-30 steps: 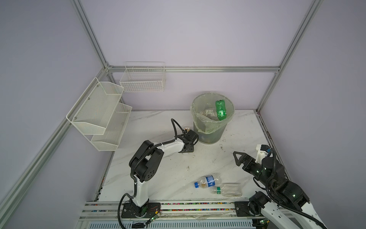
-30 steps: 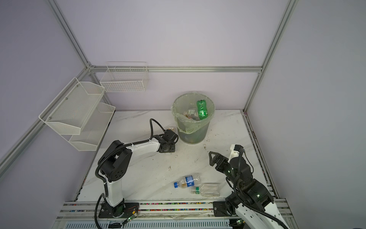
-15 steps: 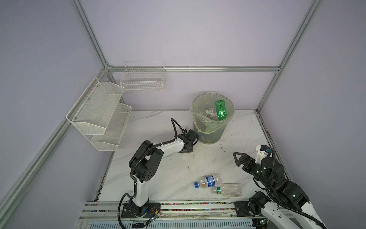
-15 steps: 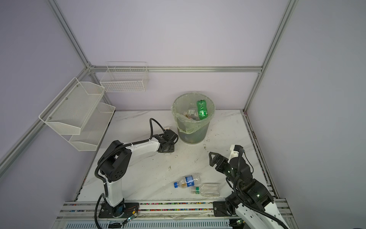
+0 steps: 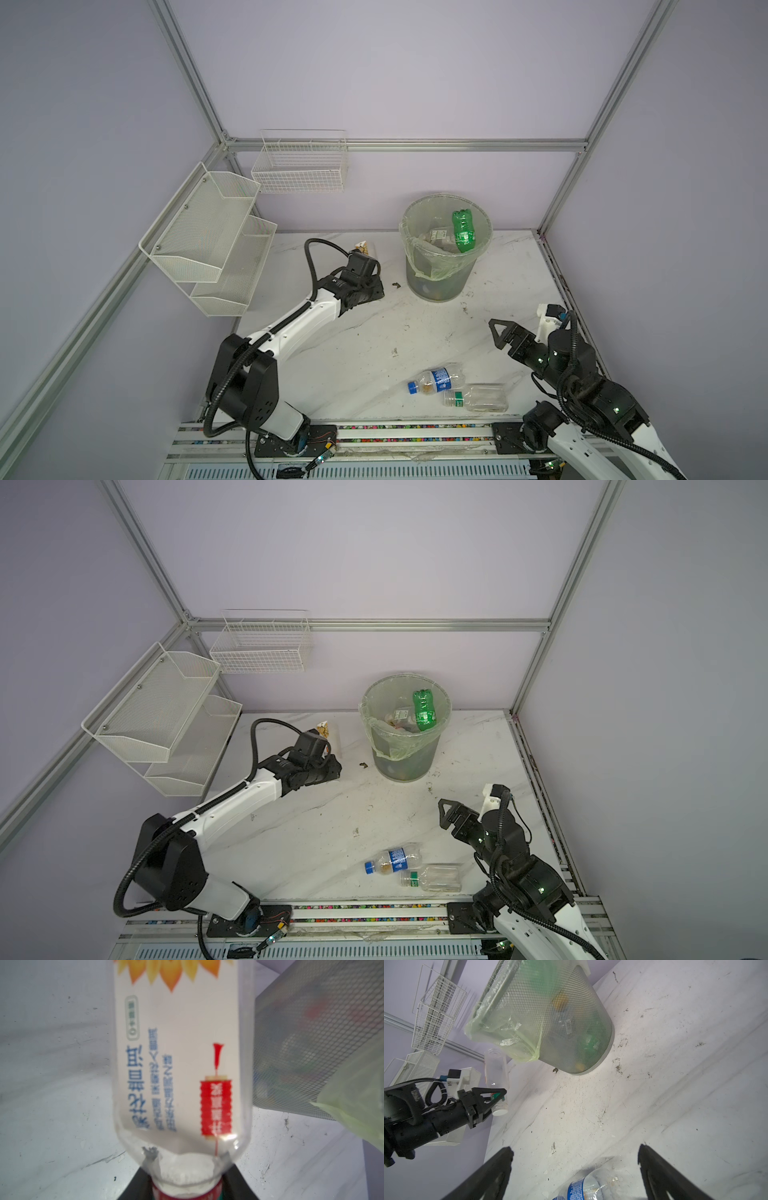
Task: Throw the plastic bottles in the bin
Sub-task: Pick up the plastic bottle from the center of the table, then throw the plastic bottle into the trash bin.
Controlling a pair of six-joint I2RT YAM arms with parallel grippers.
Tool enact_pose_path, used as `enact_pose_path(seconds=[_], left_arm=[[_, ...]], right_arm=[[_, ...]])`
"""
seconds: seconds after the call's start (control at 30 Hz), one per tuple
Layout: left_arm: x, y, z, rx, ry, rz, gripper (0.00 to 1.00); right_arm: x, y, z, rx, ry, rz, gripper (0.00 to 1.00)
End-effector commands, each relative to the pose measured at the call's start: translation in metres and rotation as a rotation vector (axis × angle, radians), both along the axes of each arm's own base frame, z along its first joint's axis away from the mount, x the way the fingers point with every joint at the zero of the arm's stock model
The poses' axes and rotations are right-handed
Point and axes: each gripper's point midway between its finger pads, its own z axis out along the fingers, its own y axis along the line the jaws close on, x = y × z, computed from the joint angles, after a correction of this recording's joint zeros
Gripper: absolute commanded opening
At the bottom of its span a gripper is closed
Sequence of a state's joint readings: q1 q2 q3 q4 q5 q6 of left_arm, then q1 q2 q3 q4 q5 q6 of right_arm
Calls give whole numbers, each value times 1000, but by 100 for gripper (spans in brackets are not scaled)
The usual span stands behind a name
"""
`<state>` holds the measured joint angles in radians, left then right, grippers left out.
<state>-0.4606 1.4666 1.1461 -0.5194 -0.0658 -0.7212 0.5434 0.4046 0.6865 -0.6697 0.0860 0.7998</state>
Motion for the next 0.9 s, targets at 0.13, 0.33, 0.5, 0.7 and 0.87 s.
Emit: enact_pose_path(seconds=[0.13, 0.33, 0.5, 0.7, 0.87], left_arm=[[-29, 3, 30, -114, -131, -153, 33], [-44, 4, 59, -240, -242, -207, 32], [-55, 2, 92, -279, -322, -256, 32], [-61, -4, 125, -322, -375, -316, 32], [-69, -3, 136, -326, -421, -338, 32]], right_arm=[[7, 3, -9, 8, 17, -14, 97], [16, 7, -12, -2, 31, -22, 98], [23, 8, -16, -16, 39, -41, 97], [28, 8, -22, -12, 51, -56, 97], [31, 10, -27, -8, 54, -61, 97]])
